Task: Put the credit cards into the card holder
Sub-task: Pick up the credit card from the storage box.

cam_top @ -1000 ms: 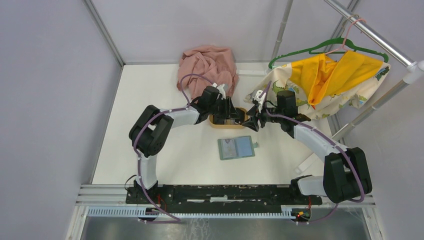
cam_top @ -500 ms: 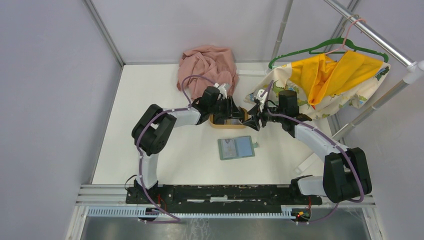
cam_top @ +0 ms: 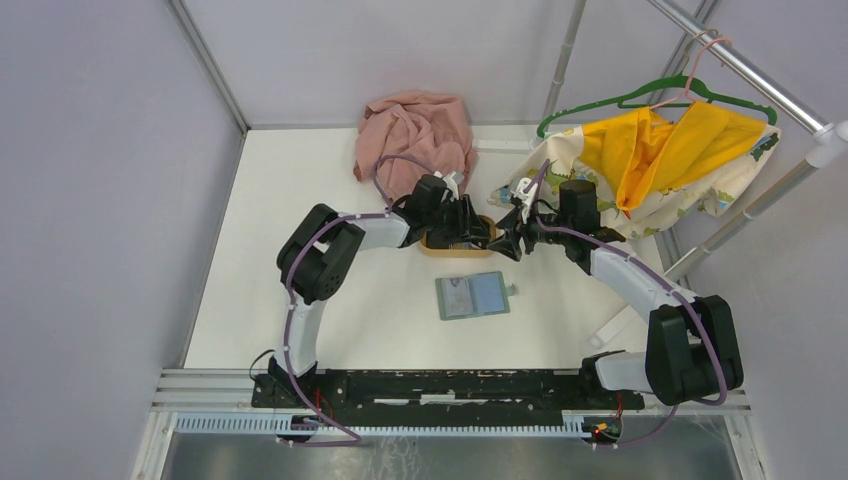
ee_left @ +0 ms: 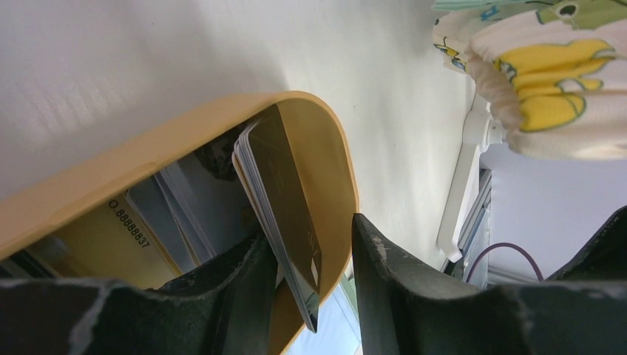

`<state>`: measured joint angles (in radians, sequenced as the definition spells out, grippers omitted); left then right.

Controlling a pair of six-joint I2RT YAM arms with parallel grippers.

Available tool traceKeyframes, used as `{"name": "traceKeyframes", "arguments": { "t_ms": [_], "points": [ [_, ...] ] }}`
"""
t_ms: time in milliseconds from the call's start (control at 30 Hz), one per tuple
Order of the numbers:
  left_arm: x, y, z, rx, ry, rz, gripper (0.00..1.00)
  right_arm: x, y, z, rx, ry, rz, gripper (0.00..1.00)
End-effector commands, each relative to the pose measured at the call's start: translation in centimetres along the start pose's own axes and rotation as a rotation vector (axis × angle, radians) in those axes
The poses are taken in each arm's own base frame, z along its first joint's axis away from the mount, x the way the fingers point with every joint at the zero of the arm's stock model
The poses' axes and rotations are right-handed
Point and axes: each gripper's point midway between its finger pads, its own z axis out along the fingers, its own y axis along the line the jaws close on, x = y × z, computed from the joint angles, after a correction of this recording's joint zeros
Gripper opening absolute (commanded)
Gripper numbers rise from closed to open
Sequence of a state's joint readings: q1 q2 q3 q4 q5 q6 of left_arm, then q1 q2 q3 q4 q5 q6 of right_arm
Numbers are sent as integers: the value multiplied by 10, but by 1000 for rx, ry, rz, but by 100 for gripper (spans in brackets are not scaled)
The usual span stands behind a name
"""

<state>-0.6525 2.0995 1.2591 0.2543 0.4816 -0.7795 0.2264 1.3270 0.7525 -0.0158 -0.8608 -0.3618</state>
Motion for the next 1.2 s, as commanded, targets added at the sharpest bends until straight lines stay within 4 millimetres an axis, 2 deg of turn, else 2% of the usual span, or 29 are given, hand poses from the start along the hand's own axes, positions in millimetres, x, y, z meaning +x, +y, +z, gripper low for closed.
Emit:
{"name": "traceKeyframes", "arguments": {
  "t_ms": [0, 400, 1167],
  "points": [
    [-11, -18, 7, 25, 1, -55, 48, -21, -4, -3, 1, -51, -35, 63],
    [-9, -11, 13, -26, 25, -126, 47, -23, -4, -5, -1, -58, -34, 64],
    [-27, -27, -16, 32, -28, -133, 40, -24, -5, -8, 2, -67, -26, 64]
  ]
}}
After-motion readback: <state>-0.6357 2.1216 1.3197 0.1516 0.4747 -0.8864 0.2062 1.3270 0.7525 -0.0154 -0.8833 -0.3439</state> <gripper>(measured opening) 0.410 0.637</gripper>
